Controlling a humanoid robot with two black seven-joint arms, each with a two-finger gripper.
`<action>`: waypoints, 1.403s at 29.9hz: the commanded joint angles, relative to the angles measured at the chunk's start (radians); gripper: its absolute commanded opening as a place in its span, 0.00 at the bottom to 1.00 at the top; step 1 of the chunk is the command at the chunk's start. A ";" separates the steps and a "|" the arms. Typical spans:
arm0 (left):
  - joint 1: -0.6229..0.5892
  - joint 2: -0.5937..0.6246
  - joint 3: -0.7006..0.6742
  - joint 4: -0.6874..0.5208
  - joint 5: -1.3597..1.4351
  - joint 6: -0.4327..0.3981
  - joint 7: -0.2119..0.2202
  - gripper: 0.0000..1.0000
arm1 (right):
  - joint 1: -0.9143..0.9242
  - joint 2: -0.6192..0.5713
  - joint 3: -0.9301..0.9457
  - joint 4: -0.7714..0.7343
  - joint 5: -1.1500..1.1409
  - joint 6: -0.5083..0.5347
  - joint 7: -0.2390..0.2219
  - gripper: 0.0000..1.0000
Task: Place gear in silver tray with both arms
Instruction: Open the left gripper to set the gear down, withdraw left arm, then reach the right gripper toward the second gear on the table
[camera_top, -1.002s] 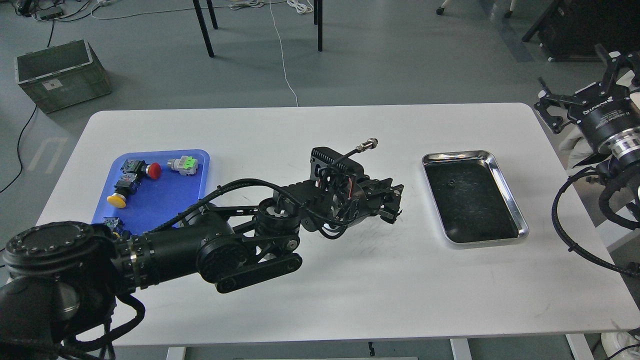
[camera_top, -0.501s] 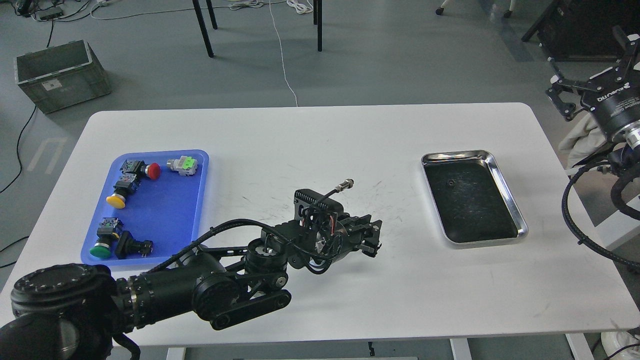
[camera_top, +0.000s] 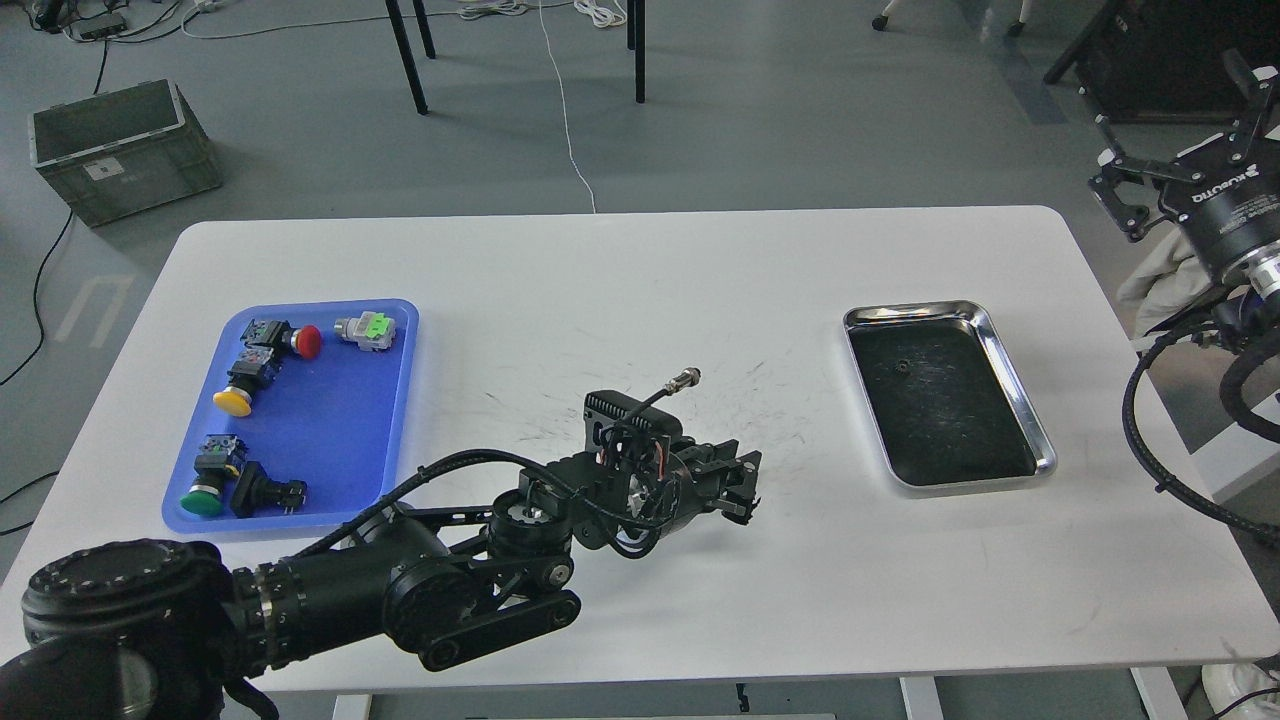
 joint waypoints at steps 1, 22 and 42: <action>0.000 0.000 -0.001 -0.005 -0.011 0.017 -0.001 0.85 | 0.000 0.001 -0.001 -0.003 0.000 0.000 -0.001 0.97; -0.065 0.061 -0.587 -0.016 -0.690 0.102 -0.026 0.98 | 0.055 0.008 -0.020 0.008 -0.069 -0.011 -0.009 0.97; 0.079 0.435 -0.762 0.087 -1.522 -0.062 -0.300 0.98 | 0.490 0.225 -0.622 0.023 -0.472 -0.147 -0.067 0.97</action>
